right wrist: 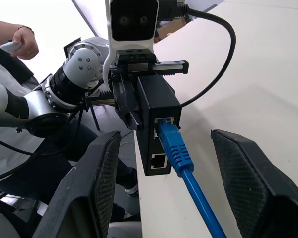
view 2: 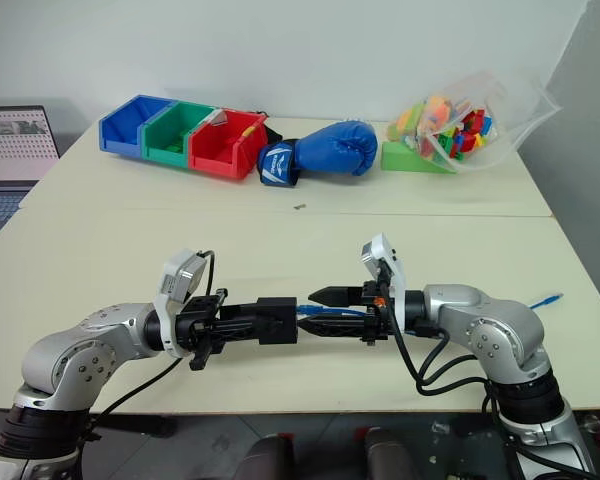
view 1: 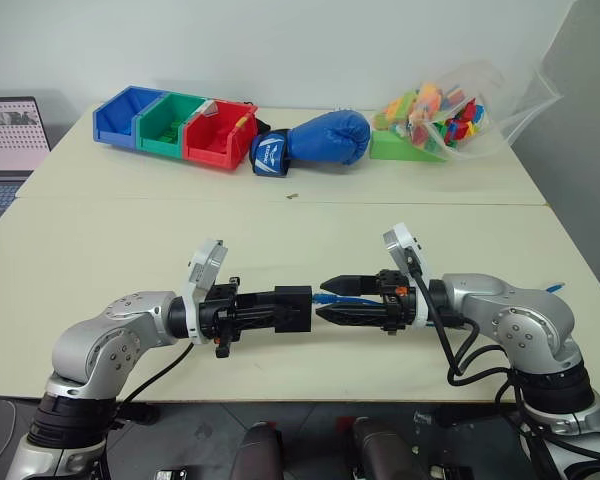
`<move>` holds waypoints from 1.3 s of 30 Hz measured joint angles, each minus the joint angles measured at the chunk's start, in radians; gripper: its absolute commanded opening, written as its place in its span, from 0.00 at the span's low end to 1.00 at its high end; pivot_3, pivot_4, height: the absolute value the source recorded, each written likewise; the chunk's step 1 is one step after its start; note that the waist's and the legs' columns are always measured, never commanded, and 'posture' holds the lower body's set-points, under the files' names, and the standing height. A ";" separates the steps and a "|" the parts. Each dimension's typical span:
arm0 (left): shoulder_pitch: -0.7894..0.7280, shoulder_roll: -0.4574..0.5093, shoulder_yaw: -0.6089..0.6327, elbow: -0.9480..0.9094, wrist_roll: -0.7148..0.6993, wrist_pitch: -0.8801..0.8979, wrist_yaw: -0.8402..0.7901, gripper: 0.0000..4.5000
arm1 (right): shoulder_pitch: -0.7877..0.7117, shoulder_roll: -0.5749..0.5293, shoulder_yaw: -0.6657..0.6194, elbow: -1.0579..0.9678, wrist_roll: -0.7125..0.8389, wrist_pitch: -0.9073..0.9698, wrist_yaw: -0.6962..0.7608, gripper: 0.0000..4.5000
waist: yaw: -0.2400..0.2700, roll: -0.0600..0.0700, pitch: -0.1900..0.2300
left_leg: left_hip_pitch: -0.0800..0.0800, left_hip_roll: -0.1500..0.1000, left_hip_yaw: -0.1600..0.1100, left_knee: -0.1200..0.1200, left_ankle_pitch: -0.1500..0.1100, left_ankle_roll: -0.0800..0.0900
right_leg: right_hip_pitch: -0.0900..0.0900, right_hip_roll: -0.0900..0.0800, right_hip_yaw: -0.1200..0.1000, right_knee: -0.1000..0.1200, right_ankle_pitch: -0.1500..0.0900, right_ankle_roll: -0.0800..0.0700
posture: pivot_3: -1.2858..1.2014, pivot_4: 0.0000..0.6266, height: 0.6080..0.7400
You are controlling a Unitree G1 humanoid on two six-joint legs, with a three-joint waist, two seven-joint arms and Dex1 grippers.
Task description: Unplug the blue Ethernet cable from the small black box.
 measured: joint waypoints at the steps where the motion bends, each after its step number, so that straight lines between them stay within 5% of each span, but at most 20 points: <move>1: 0.001 0.000 0.000 0.000 0.000 0.000 -0.001 0.17 | 0.000 -0.001 0.003 0.000 -0.001 0.000 0.000 0.60 | 0.000 0.000 0.000 | 0.000 0.000 0.000 0.000 0.000 0.000 | 0.000 0.000 0.000 0.000 0.000 0.000 | 0.52 0.24 1.00; 13: 0.012 -0.001 0.000 0.007 0.007 -0.005 -0.017 0.17 | -0.019 -0.003 0.016 0.001 -0.018 -0.008 0.011 0.01 | 0.000 0.000 0.000 | 0.000 0.000 0.000 0.000 0.000 0.000 | 0.000 0.000 0.000 0.000 0.000 0.000 | 0.52 0.24 1.00; 26: 0.002 -0.018 0.007 -0.020 -0.011 0.055 0.055 0.17 | -0.024 -0.027 0.027 0.002 -0.052 -0.043 0.021 0.00 | -0.001 0.000 0.000 | 0.000 0.000 0.000 0.000 0.000 0.000 | 0.000 0.000 0.000 0.000 0.000 0.000 | 0.52 0.24 1.00; 27: -0.001 -0.018 0.010 -0.026 -0.016 0.064 0.064 0.17 | -0.024 -0.026 0.025 0.003 -0.050 -0.043 0.021 0.16 | -0.001 0.000 0.000 | 0.000 0.000 0.000 0.000 0.000 0.000 | 0.000 0.000 0.000 0.000 0.000 0.000 | 0.52 0.24 1.00; 32: -0.036 -0.020 0.026 -0.074 -0.066 0.125 0.127 0.17 | -0.026 -0.007 -0.020 0.021 -0.020 -0.034 0.012 0.39 | -0.001 0.000 0.000 | 0.000 0.000 0.000 0.000 0.000 0.000 | 0.000 0.000 0.000 -0.001 0.000 0.000 | 0.52 0.24 1.00; 39: -0.072 -0.022 0.029 -0.105 -0.125 0.194 0.197 0.17 | -0.003 -0.006 -0.069 0.021 0.033 0.005 0.002 0.40 | -0.003 0.000 0.000 | -0.001 0.000 0.000 0.000 0.000 0.000 | 0.000 0.000 0.000 -0.001 0.000 0.000 | 0.52 0.24 1.00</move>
